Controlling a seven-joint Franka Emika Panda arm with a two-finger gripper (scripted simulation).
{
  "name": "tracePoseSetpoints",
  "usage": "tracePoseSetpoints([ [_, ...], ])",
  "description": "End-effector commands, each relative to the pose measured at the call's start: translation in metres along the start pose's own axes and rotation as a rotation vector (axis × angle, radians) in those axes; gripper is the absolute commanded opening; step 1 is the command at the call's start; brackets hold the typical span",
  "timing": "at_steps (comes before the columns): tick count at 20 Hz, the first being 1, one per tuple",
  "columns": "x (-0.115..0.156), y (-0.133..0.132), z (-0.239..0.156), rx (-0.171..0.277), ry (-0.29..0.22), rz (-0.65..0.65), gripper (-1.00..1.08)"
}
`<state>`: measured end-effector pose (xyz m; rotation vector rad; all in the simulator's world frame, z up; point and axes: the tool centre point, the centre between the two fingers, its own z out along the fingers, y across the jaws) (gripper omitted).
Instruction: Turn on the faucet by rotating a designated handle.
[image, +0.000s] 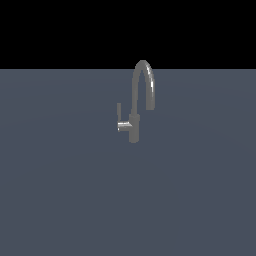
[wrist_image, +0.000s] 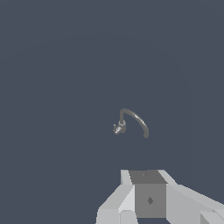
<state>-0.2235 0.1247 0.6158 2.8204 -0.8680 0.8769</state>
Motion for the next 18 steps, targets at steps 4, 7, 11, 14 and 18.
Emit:
tracePoseSetpoints([
  [4, -0.008, -0.045, 0.010, -0.034, 0.100, 0.087, -1.00],
  [7, -0.011, -0.070, 0.024, -0.056, 0.146, 0.130, -1.00],
  [11, -0.015, -0.100, 0.054, -0.091, 0.200, 0.185, -1.00],
  [14, -0.016, -0.119, 0.084, -0.120, 0.234, 0.226, -1.00],
  [18, -0.016, -0.140, 0.134, -0.164, 0.270, 0.280, -1.00],
])
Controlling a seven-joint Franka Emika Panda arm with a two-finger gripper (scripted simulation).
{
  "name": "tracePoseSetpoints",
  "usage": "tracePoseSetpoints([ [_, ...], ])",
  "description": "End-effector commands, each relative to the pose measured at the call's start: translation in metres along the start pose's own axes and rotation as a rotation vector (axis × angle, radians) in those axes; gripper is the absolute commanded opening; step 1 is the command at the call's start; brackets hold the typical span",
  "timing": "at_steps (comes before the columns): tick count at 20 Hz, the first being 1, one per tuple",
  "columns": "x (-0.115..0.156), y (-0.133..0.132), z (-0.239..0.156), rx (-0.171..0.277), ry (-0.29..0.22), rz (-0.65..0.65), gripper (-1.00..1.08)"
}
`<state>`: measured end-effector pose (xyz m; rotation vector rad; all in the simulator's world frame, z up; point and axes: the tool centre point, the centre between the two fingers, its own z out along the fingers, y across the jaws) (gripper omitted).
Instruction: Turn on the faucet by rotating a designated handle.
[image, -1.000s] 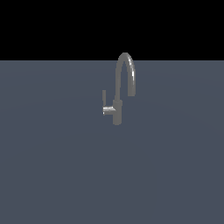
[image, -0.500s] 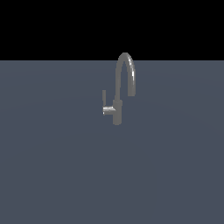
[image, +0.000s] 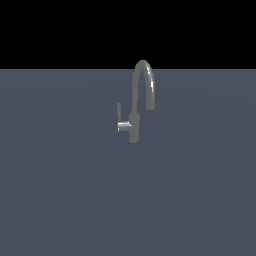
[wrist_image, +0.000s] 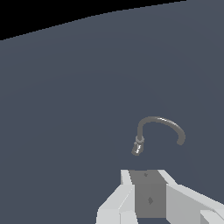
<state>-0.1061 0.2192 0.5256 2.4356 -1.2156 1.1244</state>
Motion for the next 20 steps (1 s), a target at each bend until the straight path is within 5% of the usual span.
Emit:
tracePoseSetpoints([
  [1, -0.011, -0.014, 0.030, -0.029, 0.021, 0.033, -1.00],
  [10, -0.046, -0.037, 0.173, -0.160, 0.070, 0.155, -1.00],
  [20, -0.074, 0.001, 0.346, -0.324, 0.083, 0.302, -1.00],
])
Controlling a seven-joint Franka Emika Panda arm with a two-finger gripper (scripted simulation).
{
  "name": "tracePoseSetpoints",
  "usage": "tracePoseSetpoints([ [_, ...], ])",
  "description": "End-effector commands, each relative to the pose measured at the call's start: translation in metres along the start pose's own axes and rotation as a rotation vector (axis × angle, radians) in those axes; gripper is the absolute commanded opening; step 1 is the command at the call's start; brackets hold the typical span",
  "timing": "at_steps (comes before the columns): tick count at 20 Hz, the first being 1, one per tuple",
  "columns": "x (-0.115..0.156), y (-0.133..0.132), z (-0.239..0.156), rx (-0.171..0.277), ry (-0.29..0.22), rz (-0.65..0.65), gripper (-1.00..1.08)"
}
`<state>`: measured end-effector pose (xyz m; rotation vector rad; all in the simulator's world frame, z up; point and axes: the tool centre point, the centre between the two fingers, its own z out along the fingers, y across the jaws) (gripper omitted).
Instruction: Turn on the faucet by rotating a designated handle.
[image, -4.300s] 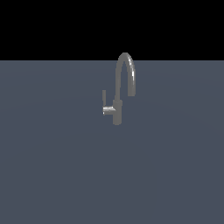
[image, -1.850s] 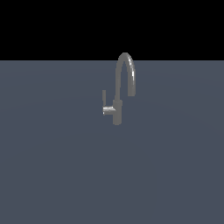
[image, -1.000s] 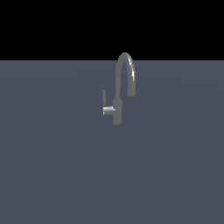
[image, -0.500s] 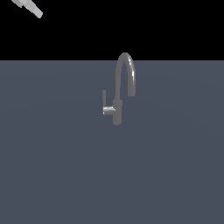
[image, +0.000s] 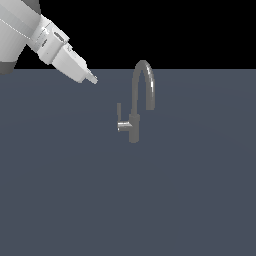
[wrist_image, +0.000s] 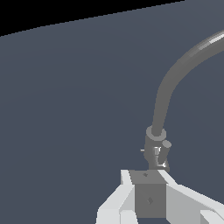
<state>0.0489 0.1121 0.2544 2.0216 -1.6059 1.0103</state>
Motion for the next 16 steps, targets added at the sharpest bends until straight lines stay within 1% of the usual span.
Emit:
tracePoseSetpoints([
  [1, -0.007, 0.004, 0.038, -0.036, -0.001, 0.031, -1.00],
  [5, -0.013, 0.013, 0.082, -0.081, -0.002, 0.069, -1.00],
  [8, -0.016, 0.018, 0.104, -0.103, -0.002, 0.089, -1.00],
  [11, -0.017, 0.022, 0.116, -0.116, -0.002, 0.100, -1.00],
  [16, -0.018, 0.022, 0.118, -0.118, -0.002, 0.102, -1.00],
])
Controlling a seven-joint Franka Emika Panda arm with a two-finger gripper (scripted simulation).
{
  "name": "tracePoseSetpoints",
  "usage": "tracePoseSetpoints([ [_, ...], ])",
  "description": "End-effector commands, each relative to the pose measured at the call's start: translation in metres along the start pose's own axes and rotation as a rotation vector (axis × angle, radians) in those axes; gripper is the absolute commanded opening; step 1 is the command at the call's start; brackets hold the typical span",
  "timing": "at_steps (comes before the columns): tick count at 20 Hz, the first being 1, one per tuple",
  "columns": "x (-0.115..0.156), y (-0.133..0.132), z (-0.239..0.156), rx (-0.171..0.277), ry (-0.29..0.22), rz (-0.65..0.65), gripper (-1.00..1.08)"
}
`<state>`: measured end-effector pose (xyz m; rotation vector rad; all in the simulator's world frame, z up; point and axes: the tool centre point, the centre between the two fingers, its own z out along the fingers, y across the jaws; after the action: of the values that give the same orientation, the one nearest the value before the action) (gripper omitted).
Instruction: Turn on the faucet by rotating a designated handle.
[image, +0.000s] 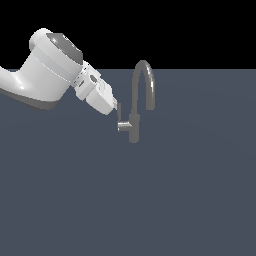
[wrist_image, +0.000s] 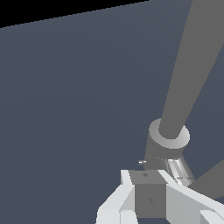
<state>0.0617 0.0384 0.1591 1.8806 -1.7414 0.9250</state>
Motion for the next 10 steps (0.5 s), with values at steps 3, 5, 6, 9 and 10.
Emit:
tracePoseSetpoints([
  [3, 0.002, 0.006, -0.001, 0.000, 0.000, 0.000, -1.00],
  [5, 0.003, 0.011, -0.002, 0.000, 0.000, 0.000, -1.00],
  [6, 0.004, 0.014, -0.003, 0.000, 0.000, 0.000, -1.00],
  [9, 0.007, 0.023, -0.005, 0.000, 0.000, 0.000, -1.00],
  [10, 0.008, 0.026, -0.006, 0.000, 0.000, 0.000, -1.00],
])
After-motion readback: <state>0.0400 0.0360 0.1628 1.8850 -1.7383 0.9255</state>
